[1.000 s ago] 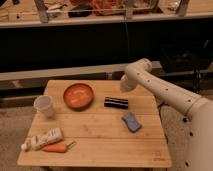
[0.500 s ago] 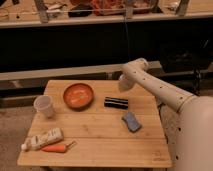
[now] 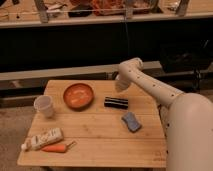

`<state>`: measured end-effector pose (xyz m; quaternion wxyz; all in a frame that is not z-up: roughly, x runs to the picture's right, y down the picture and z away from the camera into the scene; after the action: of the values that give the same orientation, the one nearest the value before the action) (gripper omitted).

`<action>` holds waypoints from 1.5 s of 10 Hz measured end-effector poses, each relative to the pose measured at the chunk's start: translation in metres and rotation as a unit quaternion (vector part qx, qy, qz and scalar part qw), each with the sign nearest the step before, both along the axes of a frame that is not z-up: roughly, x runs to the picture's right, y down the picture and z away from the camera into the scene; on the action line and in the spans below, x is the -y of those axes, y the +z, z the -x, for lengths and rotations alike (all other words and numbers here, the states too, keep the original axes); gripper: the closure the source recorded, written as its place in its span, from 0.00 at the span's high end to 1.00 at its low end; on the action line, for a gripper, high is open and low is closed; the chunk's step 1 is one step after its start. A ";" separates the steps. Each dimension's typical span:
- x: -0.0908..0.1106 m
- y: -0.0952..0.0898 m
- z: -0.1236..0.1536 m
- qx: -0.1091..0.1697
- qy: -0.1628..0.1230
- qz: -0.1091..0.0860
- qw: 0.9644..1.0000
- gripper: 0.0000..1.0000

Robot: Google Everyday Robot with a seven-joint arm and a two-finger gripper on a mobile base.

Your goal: Push the eraser across the table

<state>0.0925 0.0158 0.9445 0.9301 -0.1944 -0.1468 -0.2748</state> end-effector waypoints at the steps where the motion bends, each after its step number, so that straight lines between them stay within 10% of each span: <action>1: -0.001 0.002 0.002 0.002 -0.005 0.004 1.000 0.00; 15: -0.039 0.014 0.009 0.008 -0.080 0.036 0.996 0.00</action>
<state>0.0836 0.0551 0.9590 0.8965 -0.2366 -0.1477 -0.3441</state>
